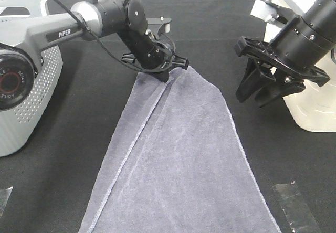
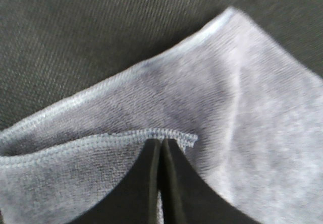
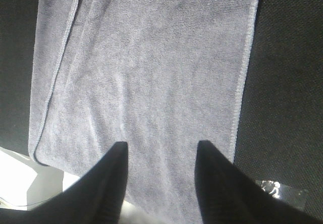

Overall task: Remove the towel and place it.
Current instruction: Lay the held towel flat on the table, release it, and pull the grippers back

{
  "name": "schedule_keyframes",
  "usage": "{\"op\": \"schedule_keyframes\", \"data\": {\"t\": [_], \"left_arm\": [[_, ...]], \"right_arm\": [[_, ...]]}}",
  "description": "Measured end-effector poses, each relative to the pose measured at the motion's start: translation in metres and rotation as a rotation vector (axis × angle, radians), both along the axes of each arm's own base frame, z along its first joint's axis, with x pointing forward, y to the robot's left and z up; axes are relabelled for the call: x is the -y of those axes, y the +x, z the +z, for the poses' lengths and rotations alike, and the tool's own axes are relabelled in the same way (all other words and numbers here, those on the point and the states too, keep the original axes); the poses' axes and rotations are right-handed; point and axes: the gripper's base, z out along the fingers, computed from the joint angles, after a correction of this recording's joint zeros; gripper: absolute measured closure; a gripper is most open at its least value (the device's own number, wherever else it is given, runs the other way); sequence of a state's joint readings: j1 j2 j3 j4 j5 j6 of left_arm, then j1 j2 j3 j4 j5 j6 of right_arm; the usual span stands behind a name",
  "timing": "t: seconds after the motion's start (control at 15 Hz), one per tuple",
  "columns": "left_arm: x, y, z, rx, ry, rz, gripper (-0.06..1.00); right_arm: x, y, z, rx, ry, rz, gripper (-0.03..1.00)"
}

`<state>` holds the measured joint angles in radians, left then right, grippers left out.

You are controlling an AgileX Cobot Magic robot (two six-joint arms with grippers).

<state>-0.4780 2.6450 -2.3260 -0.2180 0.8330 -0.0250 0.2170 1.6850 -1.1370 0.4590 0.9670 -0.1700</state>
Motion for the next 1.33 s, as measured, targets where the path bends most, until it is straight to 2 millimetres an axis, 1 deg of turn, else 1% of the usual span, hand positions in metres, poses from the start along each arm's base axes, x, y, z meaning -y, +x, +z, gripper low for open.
{"op": "schedule_keyframes", "data": {"t": [0.27, 0.4, 0.47, 0.6, 0.67, 0.73, 0.87, 1.07, 1.2, 1.33], "left_arm": [[0.000, -0.001, 0.018, -0.024, 0.022, -0.026, 0.94], [-0.006, -0.004, 0.029, -0.023, 0.082, -0.043, 0.94], [-0.008, -0.005, 0.038, -0.014, 0.108, -0.048, 0.94], [-0.014, -0.007, 0.064, 0.023, 0.148, -0.054, 0.94], [-0.017, -0.009, 0.078, 0.043, 0.170, -0.055, 0.94], [-0.021, -0.011, 0.087, 0.051, 0.197, -0.057, 0.94], [-0.029, -0.013, 0.093, 0.036, 0.269, -0.051, 0.94], [-0.044, -0.013, 0.106, 0.050, 0.369, -0.012, 0.94], [-0.055, -0.009, 0.110, 0.057, 0.379, 0.021, 0.94], [-0.065, -0.005, 0.110, 0.046, 0.379, 0.050, 0.94]], "right_arm": [[0.000, 0.000, 0.000, 0.002, -0.001, 0.001, 0.56], [-0.001, 0.002, 0.001, 0.030, 0.015, 0.001, 0.56], [-0.003, 0.004, 0.001, 0.049, 0.031, 0.004, 0.56], [-0.006, 0.007, 0.004, 0.081, 0.067, 0.012, 0.56], [-0.007, 0.010, 0.009, 0.105, 0.078, 0.012, 0.56], [-0.008, 0.015, 0.016, 0.138, 0.083, 0.020, 0.56], [-0.010, 0.027, 0.031, 0.206, 0.096, 0.025, 0.56], [-0.017, 0.057, 0.042, 0.268, 0.106, 0.029, 0.56], [-0.023, 0.079, 0.038, 0.290, 0.085, 0.054, 0.56], [-0.040, 0.098, 0.029, 0.325, 0.019, 0.131, 0.54]]}}
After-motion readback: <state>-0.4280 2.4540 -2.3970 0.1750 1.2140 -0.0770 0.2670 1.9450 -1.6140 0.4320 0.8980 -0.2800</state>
